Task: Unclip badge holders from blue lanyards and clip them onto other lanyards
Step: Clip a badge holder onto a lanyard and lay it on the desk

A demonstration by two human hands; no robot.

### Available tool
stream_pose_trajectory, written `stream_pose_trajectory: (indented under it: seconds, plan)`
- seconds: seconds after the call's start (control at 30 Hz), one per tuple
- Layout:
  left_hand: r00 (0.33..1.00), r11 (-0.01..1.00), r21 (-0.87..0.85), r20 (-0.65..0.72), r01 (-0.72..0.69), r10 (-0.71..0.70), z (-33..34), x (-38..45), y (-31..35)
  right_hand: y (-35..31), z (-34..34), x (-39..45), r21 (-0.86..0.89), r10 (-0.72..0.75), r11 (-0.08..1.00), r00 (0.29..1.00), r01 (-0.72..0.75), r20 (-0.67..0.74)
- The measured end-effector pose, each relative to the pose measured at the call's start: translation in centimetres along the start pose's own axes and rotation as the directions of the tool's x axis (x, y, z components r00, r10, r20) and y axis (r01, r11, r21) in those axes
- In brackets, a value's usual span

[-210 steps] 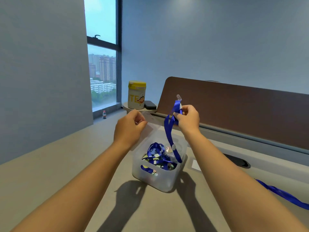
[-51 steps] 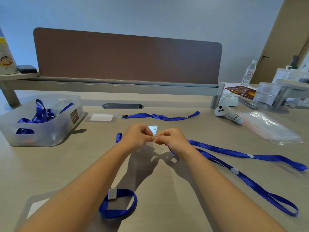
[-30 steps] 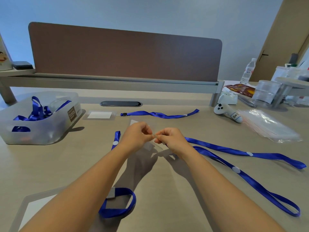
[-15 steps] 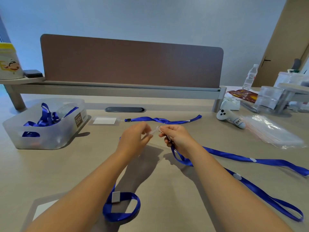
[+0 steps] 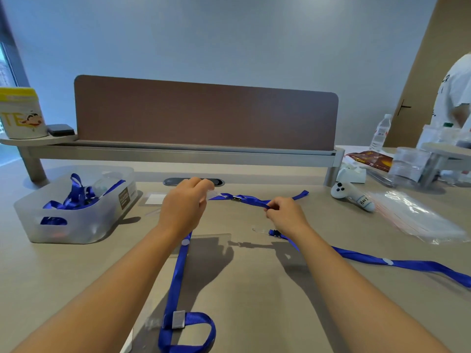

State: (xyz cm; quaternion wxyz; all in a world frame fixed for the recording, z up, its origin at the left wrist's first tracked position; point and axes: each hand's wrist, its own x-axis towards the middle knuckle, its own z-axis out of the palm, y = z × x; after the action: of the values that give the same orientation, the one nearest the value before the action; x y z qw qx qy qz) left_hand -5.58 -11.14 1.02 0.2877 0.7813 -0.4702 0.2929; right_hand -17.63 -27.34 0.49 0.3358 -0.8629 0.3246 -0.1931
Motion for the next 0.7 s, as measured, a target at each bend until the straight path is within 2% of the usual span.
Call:
stream_pose_trajectory:
  seconds: [0.13, 0.27, 0.33, 0.43, 0.5, 0.6, 0.7]
  plan:
    - [0.998, 0.995, 0.089, 0.045, -0.041, 0.037, -0.1, -0.3, -0.2, 0.0, 0.0, 0.4, -0.296, -0.035, 0.955, 0.996, 0.009, -0.082]
    - [0.993, 0.986, 0.159, 0.115, -0.042, 0.023, 0.1, -1.1, -0.6, 0.1, 0.5, 0.3, -0.362, 0.057, 0.93, 0.997, -0.072, -0.052]
    - [0.989, 0.987, 0.159, 0.143, 0.0, -0.024, 0.2, -1.4, -1.0, 0.0, 0.7, 0.3, -0.353, 0.079, 0.93, 0.995, -0.097, -0.067]
    - [0.984, 0.986, 0.132, 0.131, 0.1, -0.117, 0.0, -1.2, -1.6, -0.4, 0.7, 0.7, -0.187, 0.08, 0.978, 0.992, -0.097, -0.097]
    - [0.984, 0.984, 0.13, 0.115, 0.122, -0.137, -0.2, -0.7, -2.1, -1.1, 0.4, 1.1, -0.125, 0.025, 0.991, 0.988, -0.044, -0.153]
    - [0.985, 0.985, 0.102, 0.091, 0.136, -0.146, -0.4, 0.4, -2.8, -2.3, -0.2, 2.1, -0.124, -0.1, 0.99, 0.965, 0.071, -0.243]
    - [0.996, 0.99, 0.113, 0.033, 0.084, -0.088, -0.6, 2.0, -3.7, -3.5, -0.9, 3.9, -0.194, -0.218, 0.967, 0.927, 0.163, -0.305]
